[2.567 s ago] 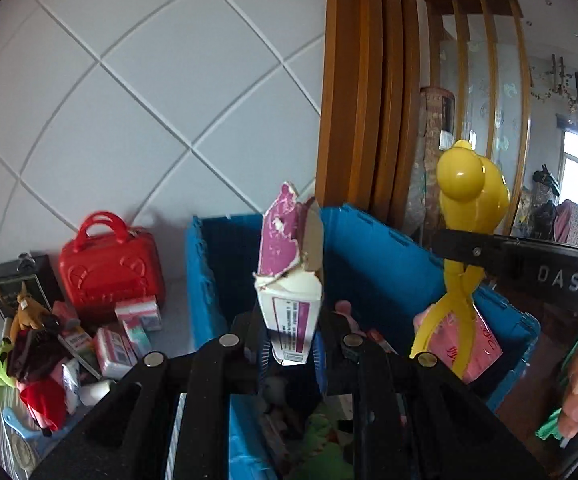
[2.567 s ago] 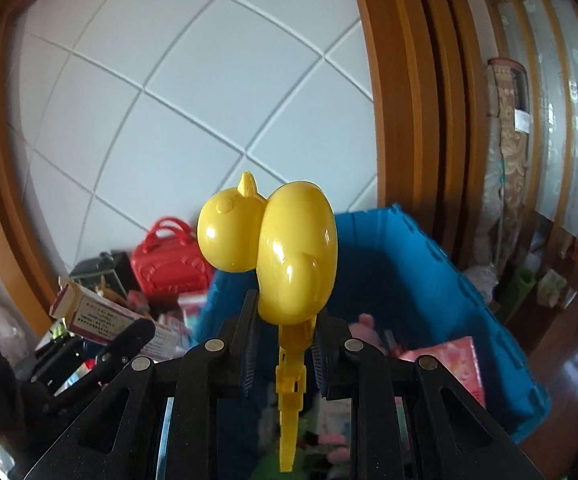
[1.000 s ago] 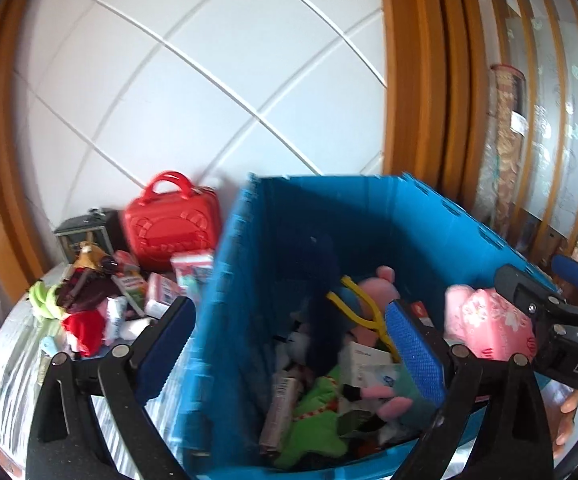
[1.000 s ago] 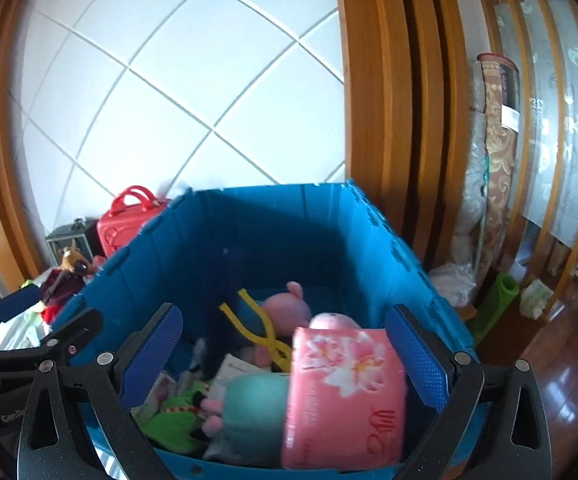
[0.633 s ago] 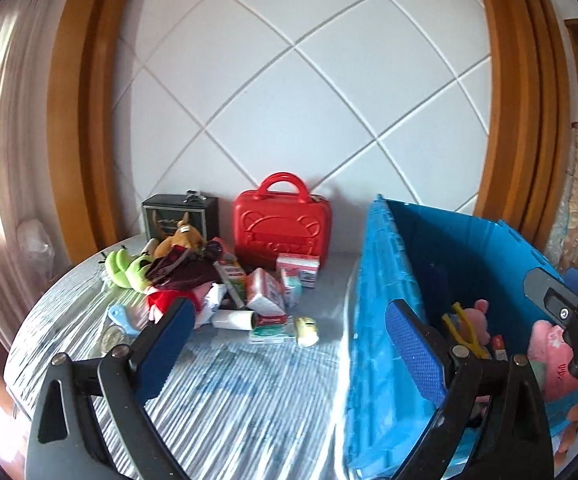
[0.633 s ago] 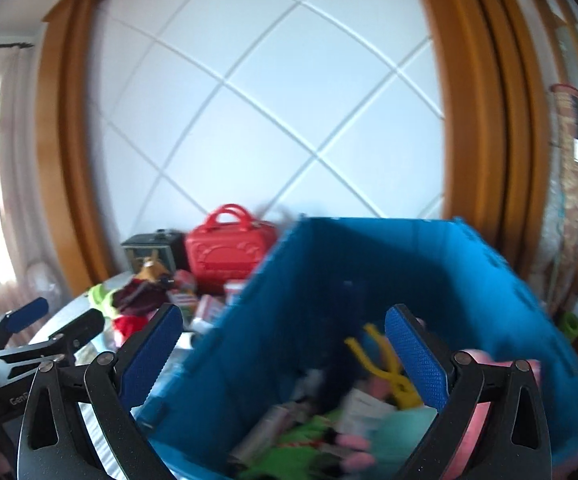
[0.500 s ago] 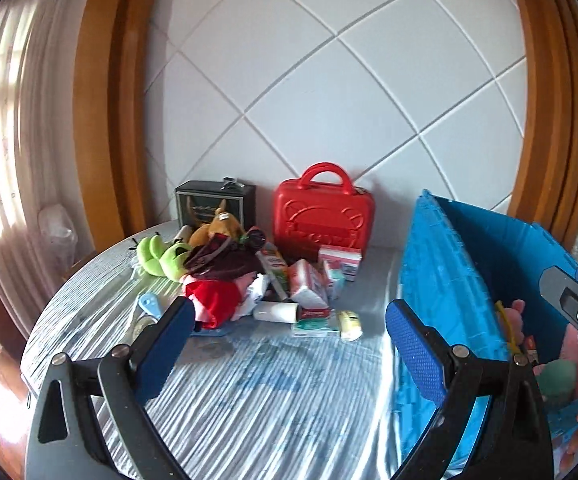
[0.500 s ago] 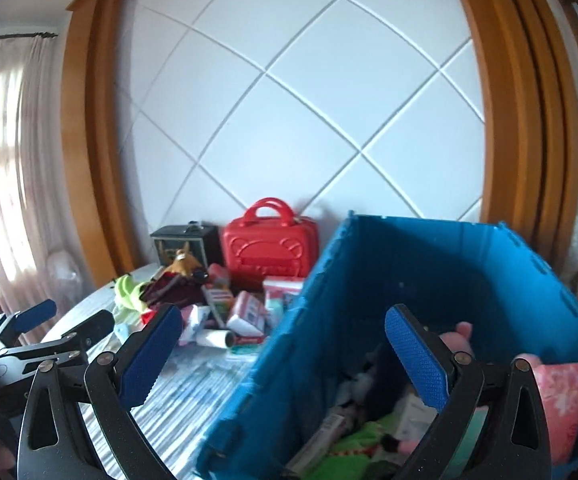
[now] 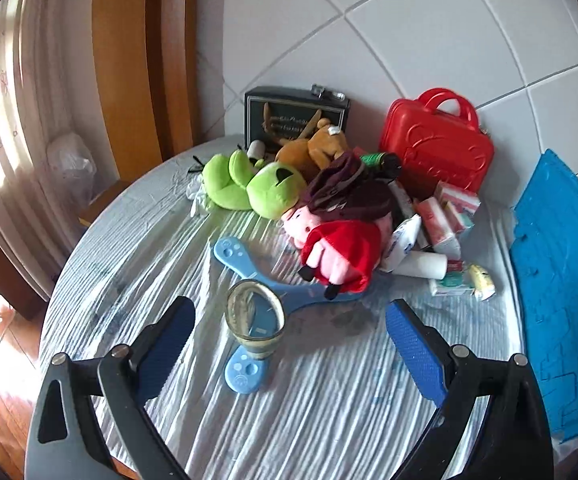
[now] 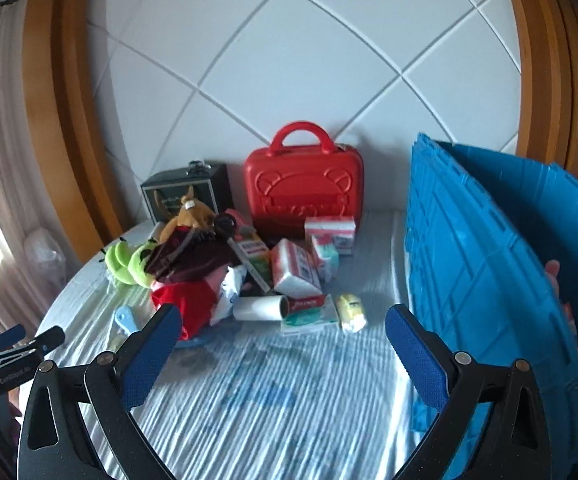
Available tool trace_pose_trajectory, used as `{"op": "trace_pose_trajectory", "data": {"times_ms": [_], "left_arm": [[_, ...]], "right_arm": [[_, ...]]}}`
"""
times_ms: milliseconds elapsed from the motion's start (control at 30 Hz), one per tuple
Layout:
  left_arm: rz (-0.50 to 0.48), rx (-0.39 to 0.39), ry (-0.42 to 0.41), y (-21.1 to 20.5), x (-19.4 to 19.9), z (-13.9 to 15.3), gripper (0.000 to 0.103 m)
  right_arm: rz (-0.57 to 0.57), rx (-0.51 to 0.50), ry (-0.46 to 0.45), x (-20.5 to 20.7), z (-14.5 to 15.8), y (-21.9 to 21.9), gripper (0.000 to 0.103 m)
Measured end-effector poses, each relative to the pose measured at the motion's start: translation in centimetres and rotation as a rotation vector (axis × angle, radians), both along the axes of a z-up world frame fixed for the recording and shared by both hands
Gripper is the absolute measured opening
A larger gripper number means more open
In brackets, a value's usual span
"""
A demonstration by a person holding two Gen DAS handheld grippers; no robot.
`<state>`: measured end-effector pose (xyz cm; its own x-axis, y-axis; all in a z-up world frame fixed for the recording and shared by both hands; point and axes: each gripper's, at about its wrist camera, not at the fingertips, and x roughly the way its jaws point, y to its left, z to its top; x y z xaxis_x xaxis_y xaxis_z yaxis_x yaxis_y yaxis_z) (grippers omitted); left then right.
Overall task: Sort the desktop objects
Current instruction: 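Withdraw both tools from the crate back toward the pile, then grasp the clear tape roll with left tool while right tool grasps the white lint roller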
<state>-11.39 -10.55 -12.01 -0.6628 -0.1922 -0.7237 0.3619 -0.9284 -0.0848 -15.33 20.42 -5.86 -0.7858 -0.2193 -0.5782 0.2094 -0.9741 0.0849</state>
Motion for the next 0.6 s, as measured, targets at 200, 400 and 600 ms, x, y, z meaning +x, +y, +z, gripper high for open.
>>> {"op": "trace_pose_trajectory", "data": {"times_ms": [200, 400, 600], "left_arm": [[0.012, 0.109, -0.16, -4.0, -2.9, -7.1, 0.097], [0.049, 0.156, -0.243, -5.3, -6.0, -12.0, 0.097], [0.099, 0.16, -0.317, -6.0, -8.9, -15.3, 0.097]], "right_arm": [[-0.064, 0.064, -0.165, -3.5, -6.2, -1.2, 0.103], [-0.014, 0.119, -0.28, -8.1, -11.4, -2.1, 0.103], [0.058, 0.162, -0.343, -13.1, -15.2, -3.1, 0.103]]}}
